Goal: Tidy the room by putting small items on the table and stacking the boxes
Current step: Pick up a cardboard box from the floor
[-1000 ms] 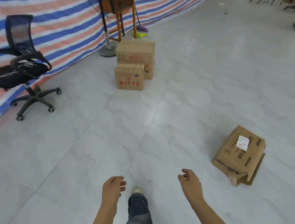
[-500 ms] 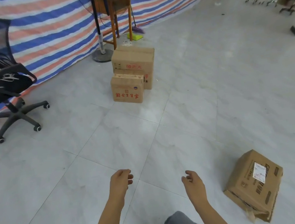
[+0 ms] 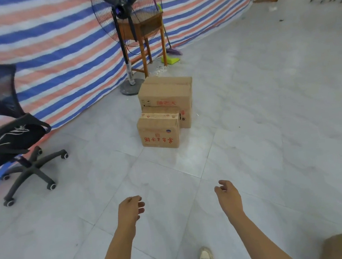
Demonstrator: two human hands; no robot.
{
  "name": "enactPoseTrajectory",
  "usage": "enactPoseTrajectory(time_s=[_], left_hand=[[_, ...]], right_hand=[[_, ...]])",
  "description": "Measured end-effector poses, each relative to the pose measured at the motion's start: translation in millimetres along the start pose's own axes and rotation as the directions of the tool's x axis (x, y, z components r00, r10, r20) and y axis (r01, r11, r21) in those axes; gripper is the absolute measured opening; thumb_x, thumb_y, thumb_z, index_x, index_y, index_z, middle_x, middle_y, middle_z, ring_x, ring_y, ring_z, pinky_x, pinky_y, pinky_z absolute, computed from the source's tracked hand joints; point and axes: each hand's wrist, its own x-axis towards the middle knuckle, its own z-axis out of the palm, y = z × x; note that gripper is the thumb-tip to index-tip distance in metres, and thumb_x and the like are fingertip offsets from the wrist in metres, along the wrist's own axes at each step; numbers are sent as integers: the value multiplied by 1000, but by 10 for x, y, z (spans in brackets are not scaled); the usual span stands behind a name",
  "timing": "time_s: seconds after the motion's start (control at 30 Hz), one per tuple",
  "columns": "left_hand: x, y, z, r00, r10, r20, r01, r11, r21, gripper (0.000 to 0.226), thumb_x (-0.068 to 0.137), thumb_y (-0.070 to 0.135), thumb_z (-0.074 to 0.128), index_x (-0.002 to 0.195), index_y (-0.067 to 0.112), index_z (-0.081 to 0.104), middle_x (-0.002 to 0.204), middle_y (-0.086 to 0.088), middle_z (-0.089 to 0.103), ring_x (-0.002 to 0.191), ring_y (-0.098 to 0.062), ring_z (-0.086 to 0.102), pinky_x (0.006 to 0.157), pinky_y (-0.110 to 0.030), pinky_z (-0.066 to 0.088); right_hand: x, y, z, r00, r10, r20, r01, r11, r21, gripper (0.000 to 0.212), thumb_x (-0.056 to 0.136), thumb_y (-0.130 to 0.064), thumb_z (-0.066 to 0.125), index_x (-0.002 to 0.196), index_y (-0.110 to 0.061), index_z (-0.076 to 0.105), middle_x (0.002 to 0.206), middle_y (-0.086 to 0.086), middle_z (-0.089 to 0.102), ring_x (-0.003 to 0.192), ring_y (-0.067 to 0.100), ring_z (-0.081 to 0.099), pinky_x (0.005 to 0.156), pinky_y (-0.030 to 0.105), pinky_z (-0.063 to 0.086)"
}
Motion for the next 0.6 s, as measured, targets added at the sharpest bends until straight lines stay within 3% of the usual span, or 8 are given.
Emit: enactPoseTrajectory(time_s=[0.17, 0.33, 0.5, 0.6], left_hand=[[337, 555, 675, 996, 55, 67, -58, 998, 40, 13, 93, 11, 50, 93, 3, 59, 82, -8, 61, 74, -20, 55, 65, -27, 39], [722, 642, 1106, 992, -56, 114, 46, 995, 88, 17, 95, 11, 48, 100, -1, 59, 92, -14, 62, 81, -25, 56, 78, -33, 41], [1521, 1053, 1463, 988, -124, 90, 117, 990, 79, 19, 96, 11, 48, 104, -3, 57, 95, -14, 61, 89, -30, 57, 81, -35, 41], [2056, 1528, 1768, 983, -102, 152, 91, 993, 80, 16, 95, 11, 49, 101, -1, 58, 84, -11, 60, 83, -26, 57, 75, -33, 44]], right_hand=[[732, -298, -155, 1000, 19, -15, -19, 1000, -7, 37, 94, -17, 46, 131, -12, 47, 126, 7, 52, 97, 19, 51, 82, 31, 42], [1126, -241, -38, 995, 83, 47, -77, 990, -116, 37, 95, -17, 46, 131, -13, 47, 128, 9, 52, 102, 18, 51, 83, 28, 42], [1891, -558, -26, 995, 104, -10, -104, 984, -148, 37, 95, -17, 46, 132, -11, 46, 128, 9, 52, 95, 16, 48, 78, 26, 38], [2395, -859, 51, 992, 113, -54, -120, 980, -160, 37, 95, -17, 45, 132, -11, 46, 128, 9, 52, 94, 15, 48, 78, 26, 38]])
